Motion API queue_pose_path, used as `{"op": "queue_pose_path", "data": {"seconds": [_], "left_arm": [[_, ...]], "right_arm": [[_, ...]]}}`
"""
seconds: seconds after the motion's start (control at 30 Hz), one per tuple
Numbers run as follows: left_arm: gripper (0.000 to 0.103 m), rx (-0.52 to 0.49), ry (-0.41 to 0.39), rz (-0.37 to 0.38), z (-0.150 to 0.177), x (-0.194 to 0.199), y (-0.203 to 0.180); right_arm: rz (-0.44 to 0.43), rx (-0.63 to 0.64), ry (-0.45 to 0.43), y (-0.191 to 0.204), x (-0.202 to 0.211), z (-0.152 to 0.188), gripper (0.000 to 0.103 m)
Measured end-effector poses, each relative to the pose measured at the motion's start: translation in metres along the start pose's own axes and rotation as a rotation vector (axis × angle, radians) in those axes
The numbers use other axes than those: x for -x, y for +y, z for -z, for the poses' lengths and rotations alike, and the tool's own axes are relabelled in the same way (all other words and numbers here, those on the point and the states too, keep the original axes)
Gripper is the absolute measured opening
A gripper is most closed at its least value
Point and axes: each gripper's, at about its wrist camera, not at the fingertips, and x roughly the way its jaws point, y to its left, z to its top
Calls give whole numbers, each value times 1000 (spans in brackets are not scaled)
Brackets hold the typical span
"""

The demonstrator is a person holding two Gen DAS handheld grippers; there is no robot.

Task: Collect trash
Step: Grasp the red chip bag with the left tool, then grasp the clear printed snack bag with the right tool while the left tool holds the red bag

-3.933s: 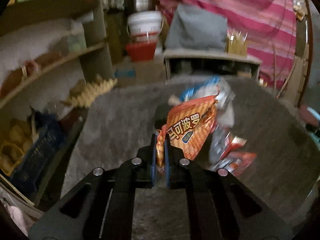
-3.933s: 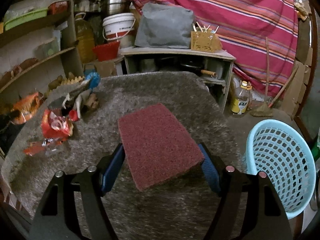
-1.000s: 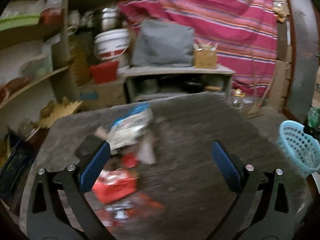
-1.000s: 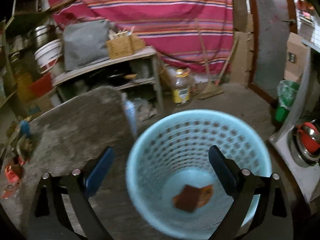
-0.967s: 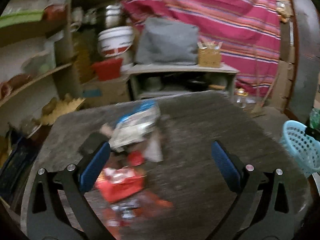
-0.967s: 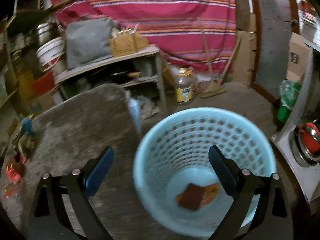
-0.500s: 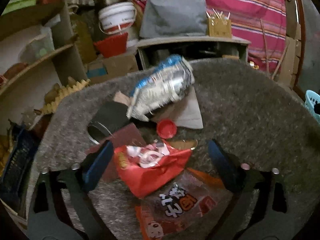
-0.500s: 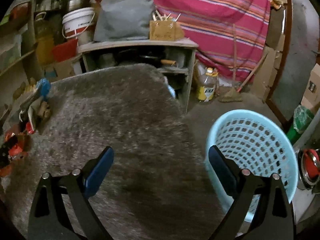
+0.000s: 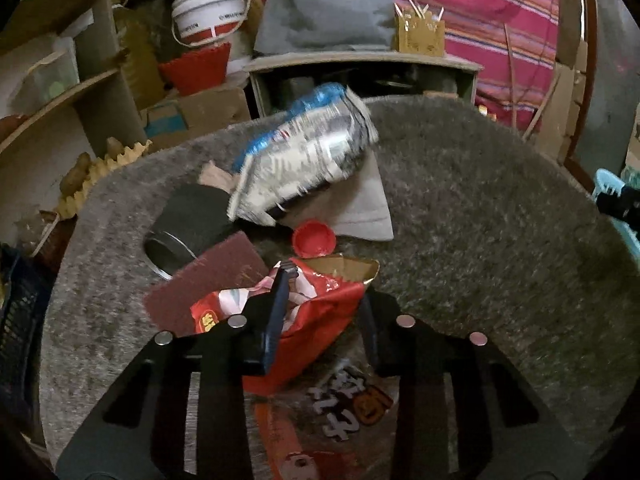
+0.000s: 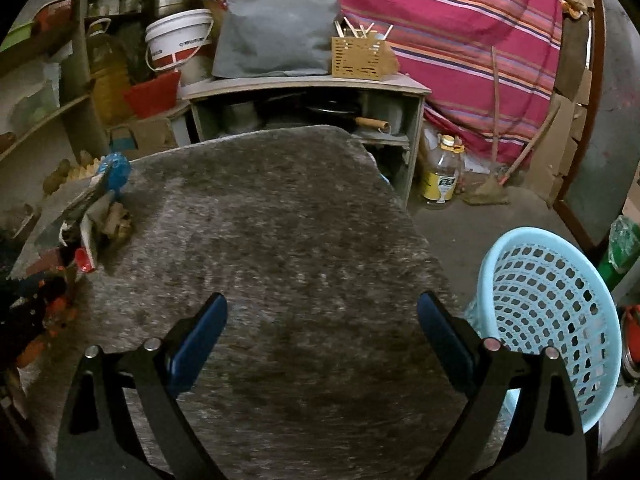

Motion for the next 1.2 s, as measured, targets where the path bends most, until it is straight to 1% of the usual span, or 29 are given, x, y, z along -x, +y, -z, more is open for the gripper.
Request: {"op": "queue_pose_path", "data": {"seconds": [0.17,0.23,0.3,0.4,0.6,0.73,0.83,0.93,1.07,1.2], "left_arm": [[30,48,-81,1,-4,34,16],[30,54,-115,-21,-5,48,23],[30,57,-141,-55,-3,59,35],[30,91,-140,-85,6,67,59],[30,160,-118,-162,31,77,119],[30,185,-122,-220,47,88,155],[30,193,-129,-268,60,96,176],[30,226,-121,-274,72,103,196],[30,243,-118,-299,81,109,213],[30,268,-118,-301,88,114,223]], "right_arm": [[-27,56,-14,22,5,1,94],[-32,74,-22,32,8,1,94],[-57,81,-21,44,10,2,94],[-84,91,-20,58,13,5,94],[-123,174,-25,104,23,13,94],[-156,203,-15,132,23,15,94],[-176,213,9,154,17,19,94],[-212,224,32,177,12,24,94],[-223,283,39,206,10,35,94],[-229,304,95,220,-2,48,93]]}}
